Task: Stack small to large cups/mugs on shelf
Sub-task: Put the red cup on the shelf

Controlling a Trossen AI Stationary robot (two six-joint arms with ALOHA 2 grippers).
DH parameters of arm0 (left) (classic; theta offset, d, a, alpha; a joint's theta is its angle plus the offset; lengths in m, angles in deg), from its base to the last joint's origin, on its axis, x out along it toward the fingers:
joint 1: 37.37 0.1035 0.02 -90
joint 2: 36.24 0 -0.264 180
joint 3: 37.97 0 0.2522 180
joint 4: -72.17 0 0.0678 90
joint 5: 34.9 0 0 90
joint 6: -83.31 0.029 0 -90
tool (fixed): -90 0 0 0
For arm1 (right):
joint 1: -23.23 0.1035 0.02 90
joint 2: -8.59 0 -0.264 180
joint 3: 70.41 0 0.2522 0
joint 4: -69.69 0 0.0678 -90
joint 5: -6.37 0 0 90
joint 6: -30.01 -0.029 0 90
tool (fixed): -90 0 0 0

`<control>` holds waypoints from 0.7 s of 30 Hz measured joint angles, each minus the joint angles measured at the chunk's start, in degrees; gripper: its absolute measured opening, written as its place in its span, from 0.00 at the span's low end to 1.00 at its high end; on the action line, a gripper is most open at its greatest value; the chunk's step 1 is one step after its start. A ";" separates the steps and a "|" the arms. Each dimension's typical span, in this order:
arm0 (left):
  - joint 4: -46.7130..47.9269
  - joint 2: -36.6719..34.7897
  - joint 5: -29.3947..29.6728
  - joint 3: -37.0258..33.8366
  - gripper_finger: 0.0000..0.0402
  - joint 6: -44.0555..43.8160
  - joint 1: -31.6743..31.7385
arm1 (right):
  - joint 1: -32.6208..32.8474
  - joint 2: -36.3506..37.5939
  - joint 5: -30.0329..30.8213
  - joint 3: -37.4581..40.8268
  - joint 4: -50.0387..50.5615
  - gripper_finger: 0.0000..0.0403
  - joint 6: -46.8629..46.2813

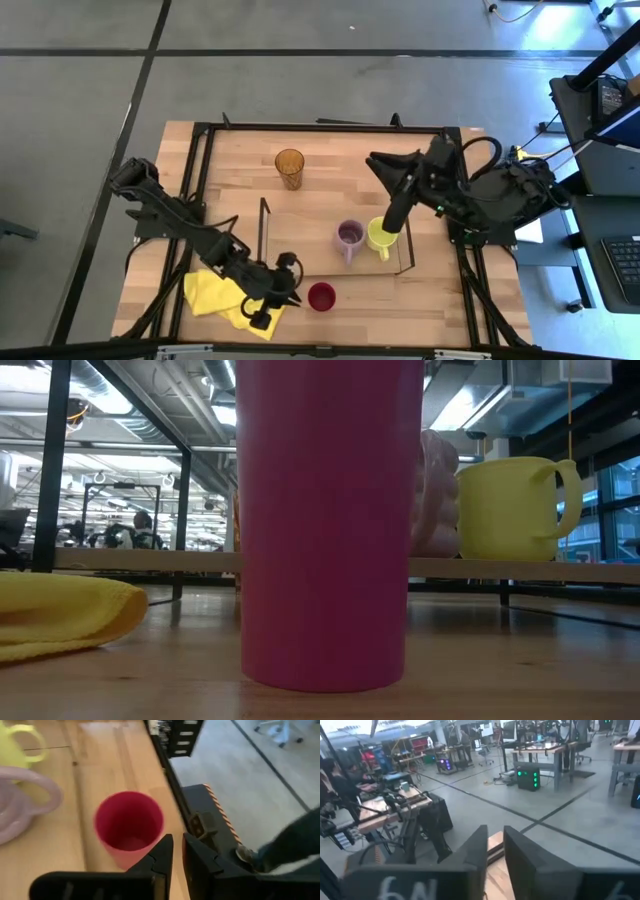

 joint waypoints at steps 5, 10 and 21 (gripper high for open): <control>-0.54 0.37 -3.93 0.04 0.15 2.18 1.14 | -0.01 0.01 -0.78 0.02 0.94 0.35 -2.10; -0.79 0.37 -5.02 0.04 0.23 6.62 1.09 | -0.01 0.01 -0.42 0.02 1.15 0.53 -2.22; 9.71 11.91 -8.00 14.72 0.29 18.47 3.51 | 0.73 2.13 0.08 0.05 3.78 0.57 -4.10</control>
